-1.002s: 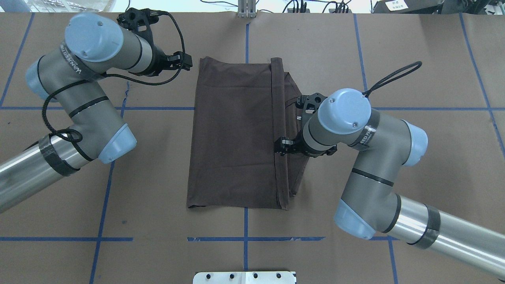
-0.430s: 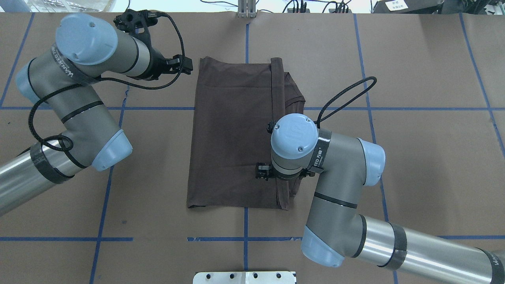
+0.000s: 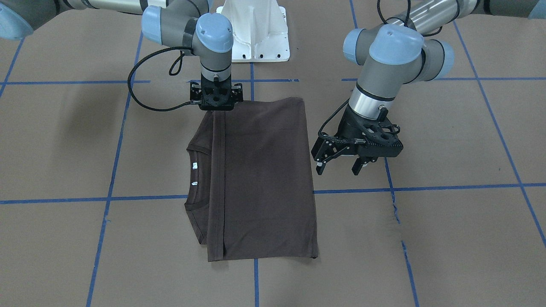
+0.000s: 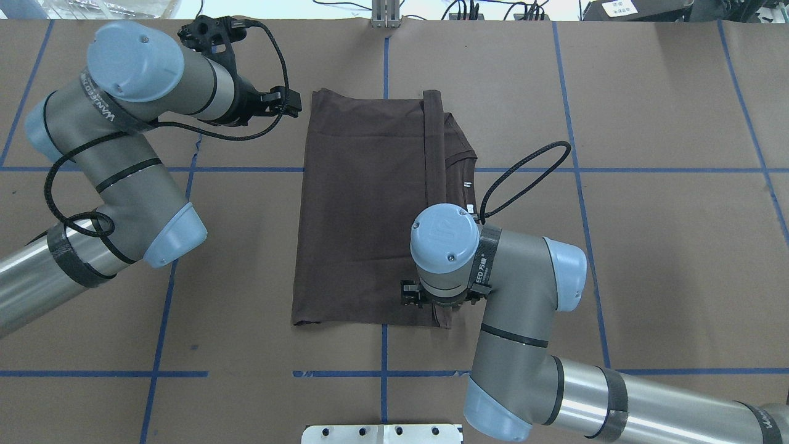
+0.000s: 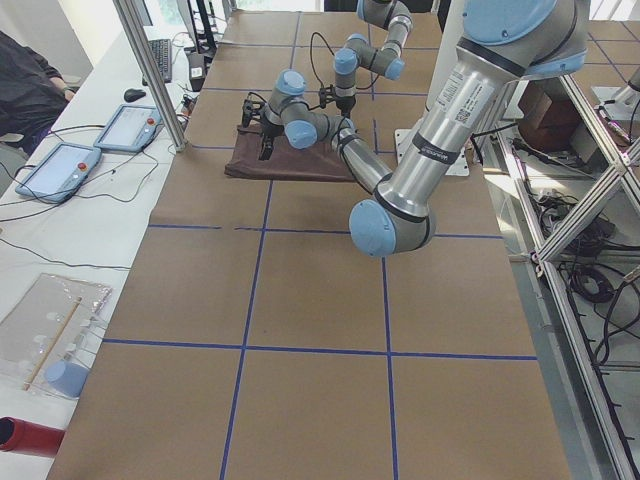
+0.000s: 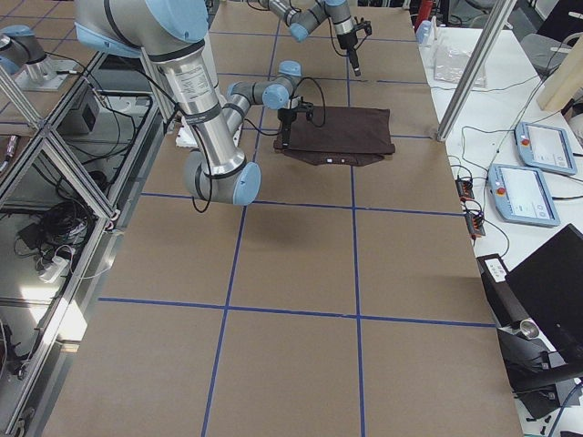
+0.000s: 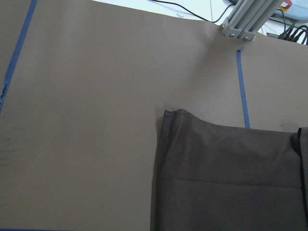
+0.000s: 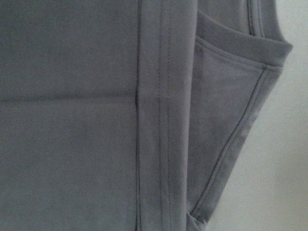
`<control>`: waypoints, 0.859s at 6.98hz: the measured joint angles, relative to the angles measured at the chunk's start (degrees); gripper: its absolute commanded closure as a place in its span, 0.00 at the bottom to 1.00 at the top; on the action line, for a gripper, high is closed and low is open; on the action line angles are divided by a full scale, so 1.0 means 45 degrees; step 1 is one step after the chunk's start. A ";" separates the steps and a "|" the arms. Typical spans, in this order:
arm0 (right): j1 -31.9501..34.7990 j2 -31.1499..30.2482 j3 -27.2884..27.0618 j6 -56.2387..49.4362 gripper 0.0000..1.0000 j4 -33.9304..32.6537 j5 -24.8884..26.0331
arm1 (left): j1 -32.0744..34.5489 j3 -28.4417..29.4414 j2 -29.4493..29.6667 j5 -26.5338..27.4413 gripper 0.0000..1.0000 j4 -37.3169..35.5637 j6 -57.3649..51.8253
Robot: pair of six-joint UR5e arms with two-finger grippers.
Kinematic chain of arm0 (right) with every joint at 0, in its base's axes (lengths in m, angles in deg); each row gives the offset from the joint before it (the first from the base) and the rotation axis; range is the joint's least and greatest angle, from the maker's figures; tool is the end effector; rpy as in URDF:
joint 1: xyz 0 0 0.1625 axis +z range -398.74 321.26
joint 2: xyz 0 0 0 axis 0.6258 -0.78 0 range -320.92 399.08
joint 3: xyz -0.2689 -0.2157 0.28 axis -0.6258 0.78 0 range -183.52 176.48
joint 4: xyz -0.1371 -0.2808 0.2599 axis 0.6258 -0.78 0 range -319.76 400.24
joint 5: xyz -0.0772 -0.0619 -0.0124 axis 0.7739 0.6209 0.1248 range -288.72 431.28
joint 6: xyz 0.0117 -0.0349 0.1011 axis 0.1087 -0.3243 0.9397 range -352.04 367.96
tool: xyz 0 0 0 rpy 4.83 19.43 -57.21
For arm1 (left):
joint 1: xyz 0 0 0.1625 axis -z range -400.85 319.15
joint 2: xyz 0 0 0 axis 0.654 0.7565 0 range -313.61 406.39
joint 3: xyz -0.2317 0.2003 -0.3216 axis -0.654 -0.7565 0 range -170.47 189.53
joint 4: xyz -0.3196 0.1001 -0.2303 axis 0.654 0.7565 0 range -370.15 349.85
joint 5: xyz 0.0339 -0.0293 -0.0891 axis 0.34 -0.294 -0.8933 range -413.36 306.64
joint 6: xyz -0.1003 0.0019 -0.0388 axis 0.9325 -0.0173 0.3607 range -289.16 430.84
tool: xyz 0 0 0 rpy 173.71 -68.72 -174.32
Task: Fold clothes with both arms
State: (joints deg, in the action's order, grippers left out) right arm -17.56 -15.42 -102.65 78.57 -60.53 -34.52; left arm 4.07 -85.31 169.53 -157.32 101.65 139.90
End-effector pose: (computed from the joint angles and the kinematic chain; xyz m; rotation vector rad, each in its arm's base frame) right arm -0.5887 -0.3395 0.2847 -0.0475 -0.6436 -0.0514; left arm 0.4098 -0.5602 0.2644 0.3795 0.9937 -0.2513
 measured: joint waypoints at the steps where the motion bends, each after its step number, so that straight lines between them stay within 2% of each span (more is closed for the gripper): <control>1: -0.0082 -0.0044 0.0030 -0.0002 0.00 -0.0062 -0.0015 | -0.0001 0.0003 0.0000 -0.0002 0.00 0.0000 0.0003; 6: -0.0118 -0.0482 0.0087 -0.0026 0.00 -0.0107 -0.0025 | -0.0001 0.0020 0.0000 -0.0008 0.00 0.0000 0.0043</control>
State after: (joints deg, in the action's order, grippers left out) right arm -18.10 -17.59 -102.26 78.46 -61.01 -34.63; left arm 4.06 -85.22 169.53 -157.36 101.64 140.10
